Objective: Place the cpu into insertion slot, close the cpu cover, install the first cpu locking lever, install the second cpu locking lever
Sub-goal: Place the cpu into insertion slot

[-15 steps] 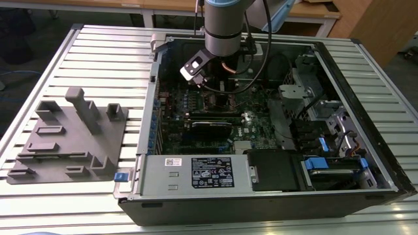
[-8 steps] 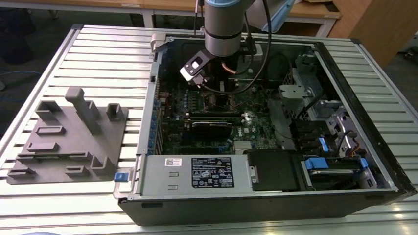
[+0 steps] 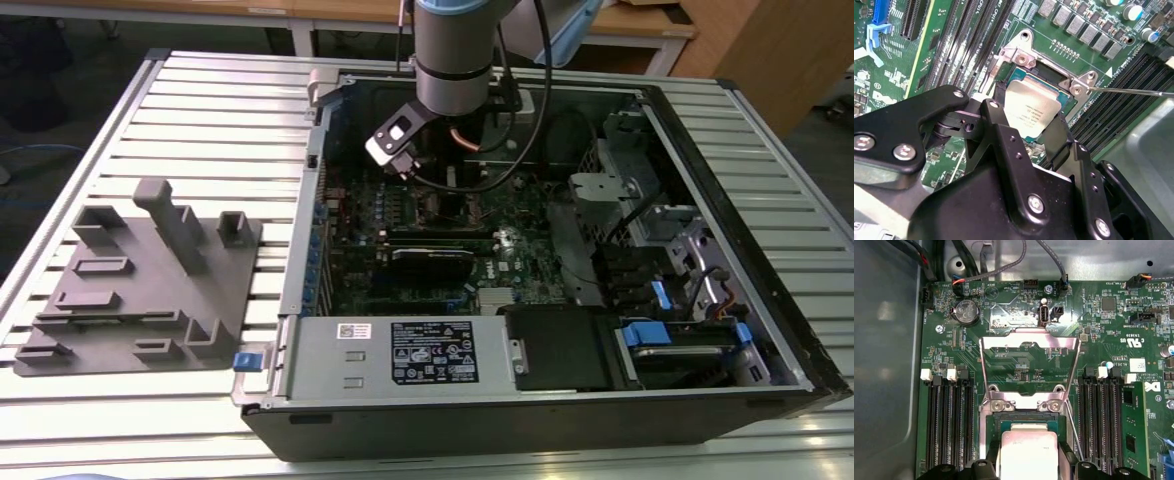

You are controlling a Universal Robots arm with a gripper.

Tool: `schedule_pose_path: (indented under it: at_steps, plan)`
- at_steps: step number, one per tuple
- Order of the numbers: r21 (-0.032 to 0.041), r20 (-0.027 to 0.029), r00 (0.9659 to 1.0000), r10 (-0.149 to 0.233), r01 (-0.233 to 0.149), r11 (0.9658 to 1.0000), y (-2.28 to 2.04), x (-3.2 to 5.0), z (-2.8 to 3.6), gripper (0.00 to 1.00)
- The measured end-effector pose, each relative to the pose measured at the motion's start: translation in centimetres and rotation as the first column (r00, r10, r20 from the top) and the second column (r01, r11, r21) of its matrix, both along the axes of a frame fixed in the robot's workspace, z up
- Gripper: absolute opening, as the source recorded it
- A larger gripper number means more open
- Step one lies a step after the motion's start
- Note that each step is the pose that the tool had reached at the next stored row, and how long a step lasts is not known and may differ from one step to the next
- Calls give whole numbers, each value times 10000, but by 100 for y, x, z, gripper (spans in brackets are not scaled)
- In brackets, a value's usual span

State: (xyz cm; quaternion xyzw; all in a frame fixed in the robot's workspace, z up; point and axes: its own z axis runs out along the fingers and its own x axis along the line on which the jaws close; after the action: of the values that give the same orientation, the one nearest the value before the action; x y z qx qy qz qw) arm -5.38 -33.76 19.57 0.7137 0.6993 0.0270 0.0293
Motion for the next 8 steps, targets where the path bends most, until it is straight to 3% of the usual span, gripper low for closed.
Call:
schedule_pose_path:
  at_steps: [8]
  plan:
    - [-1,-1,9999,153,-153,9999,28,0,-1,54]
